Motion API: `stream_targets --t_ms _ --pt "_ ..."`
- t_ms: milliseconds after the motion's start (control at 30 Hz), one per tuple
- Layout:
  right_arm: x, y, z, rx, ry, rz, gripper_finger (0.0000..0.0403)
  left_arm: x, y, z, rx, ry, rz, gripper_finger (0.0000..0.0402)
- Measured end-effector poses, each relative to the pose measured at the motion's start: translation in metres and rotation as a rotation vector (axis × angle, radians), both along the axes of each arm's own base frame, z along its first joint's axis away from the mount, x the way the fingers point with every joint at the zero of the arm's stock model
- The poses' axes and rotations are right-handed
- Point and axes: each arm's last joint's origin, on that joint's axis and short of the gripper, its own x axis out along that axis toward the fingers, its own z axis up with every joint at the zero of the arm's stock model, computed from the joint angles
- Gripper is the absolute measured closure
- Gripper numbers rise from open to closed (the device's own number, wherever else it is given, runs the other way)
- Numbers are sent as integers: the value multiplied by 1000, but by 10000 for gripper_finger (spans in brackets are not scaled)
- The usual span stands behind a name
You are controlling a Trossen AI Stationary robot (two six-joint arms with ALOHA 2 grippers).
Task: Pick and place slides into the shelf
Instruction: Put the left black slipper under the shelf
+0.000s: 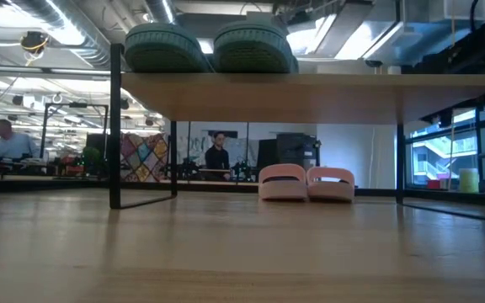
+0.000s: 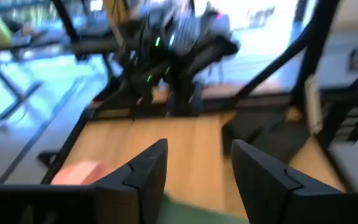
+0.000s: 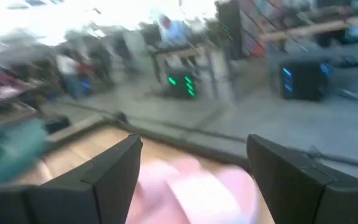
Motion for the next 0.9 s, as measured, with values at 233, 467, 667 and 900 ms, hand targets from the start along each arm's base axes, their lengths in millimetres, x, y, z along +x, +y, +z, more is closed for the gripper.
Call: stream_targets --t_ms 233,467,667,900 --pt "-3 17 47 -372 -23 297 111 -34 -7 -37 -151 -244 -47 231" --pt "-30 47 127 -476 75 382 111 -71 -5 -69 -247 -352 -74 231" --pt "-51 67 189 -464 164 430 111 -105 9 -87 -231 -358 25 231" --pt "-41 60 232 -384 281 528 111 -134 21 -112 -227 -356 54 231"
